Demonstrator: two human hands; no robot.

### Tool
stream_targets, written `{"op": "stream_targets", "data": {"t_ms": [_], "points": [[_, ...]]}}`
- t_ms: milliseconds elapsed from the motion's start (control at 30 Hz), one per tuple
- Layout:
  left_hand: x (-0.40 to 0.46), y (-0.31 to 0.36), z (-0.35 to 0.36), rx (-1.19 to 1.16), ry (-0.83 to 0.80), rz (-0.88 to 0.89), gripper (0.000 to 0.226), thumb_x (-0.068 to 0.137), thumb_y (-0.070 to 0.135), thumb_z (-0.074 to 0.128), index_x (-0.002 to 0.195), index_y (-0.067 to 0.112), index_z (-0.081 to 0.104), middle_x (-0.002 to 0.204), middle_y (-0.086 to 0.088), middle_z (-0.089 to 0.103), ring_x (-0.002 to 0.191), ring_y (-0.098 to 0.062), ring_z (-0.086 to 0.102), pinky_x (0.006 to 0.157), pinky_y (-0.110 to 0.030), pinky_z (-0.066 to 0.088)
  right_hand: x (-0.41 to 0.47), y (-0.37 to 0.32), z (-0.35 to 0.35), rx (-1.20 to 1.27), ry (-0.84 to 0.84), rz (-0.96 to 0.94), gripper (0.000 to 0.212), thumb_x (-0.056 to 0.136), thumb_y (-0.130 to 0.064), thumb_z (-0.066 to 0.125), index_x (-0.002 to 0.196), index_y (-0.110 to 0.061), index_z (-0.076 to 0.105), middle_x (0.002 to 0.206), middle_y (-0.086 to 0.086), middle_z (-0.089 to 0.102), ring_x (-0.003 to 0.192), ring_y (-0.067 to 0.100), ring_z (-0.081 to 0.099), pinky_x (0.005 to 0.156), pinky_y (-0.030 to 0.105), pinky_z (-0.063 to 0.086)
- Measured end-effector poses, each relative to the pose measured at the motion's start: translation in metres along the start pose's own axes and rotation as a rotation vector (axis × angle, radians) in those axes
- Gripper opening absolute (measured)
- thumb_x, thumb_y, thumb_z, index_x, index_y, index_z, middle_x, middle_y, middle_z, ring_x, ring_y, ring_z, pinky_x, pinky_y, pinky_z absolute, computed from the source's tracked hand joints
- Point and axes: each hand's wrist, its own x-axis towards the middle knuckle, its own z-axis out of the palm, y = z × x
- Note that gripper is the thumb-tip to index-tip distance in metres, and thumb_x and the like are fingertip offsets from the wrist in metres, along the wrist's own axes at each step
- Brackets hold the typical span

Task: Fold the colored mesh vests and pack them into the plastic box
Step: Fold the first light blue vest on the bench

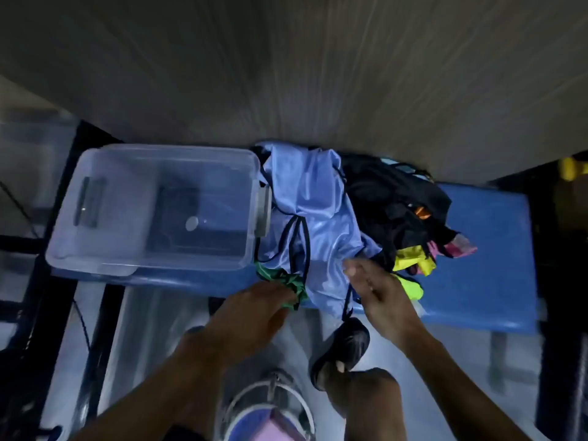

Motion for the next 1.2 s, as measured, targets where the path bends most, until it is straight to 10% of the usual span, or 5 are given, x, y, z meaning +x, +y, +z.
{"op": "stream_targets", "data": {"t_ms": [200,633,967,1100,1200], "points": [[0.054,-0.053,0.071,0.060,0.142,0.163,0.045,0.099,0.034,0.055,0.143,0.033,0.045,0.135,0.010,0.054,0.110,-0.012,0.057,0.078,-0.030,0.053,0.044,0.059,0.062,-0.309,0.210,-0.358,0.038,0.103,-0.036,0.050,0.134,-0.015,0.060,0.119,-0.001,0.061,0.105,0.024,0.058,0.090,0.042,0.049],[0.082,-0.117,0.125,0.162,0.309,0.424,0.054,0.103,0.034,0.053,0.154,0.030,0.034,0.139,0.013,0.044,0.127,-0.007,0.046,0.104,-0.027,0.041,0.064,0.106,0.107,-0.522,0.395,-0.564,0.061,0.094,-0.053,0.056,0.143,-0.017,0.054,0.135,-0.004,0.054,0.119,0.024,0.053,0.095,0.043,0.044],[0.037,-0.122,0.126,0.044,0.611,0.467,0.016,0.098,0.018,0.062,0.111,0.026,0.066,0.109,0.021,0.057,0.103,-0.001,0.059,0.091,-0.032,0.050,0.008,0.127,0.116,-0.778,0.304,-0.486,0.105,0.072,-0.070,0.070,0.160,-0.038,0.021,0.166,-0.009,0.018,0.151,0.022,0.023,0.119,0.043,0.030],[0.032,-0.121,0.118,0.065,0.720,0.298,0.019,0.097,0.022,0.063,0.115,0.028,0.061,0.107,0.024,0.050,0.080,0.002,0.057,0.077,-0.039,0.054,-0.008,0.129,0.117,-0.786,0.461,-0.471,0.083,0.071,-0.028,0.084,0.146,-0.031,0.048,0.154,-0.006,0.041,0.128,0.026,0.051,0.096,0.043,0.051],[0.036,-0.114,0.110,0.112,0.721,0.199,0.042,0.099,0.022,0.060,0.139,0.017,0.048,0.141,0.006,0.047,0.104,-0.025,0.063,0.086,-0.046,0.054,-0.014,0.129,0.110,-0.725,0.642,-0.491,0.046,0.069,-0.010,0.084,0.110,-0.022,0.067,0.117,-0.006,0.057,0.087,0.027,0.063,0.067,0.037,0.051]]}}
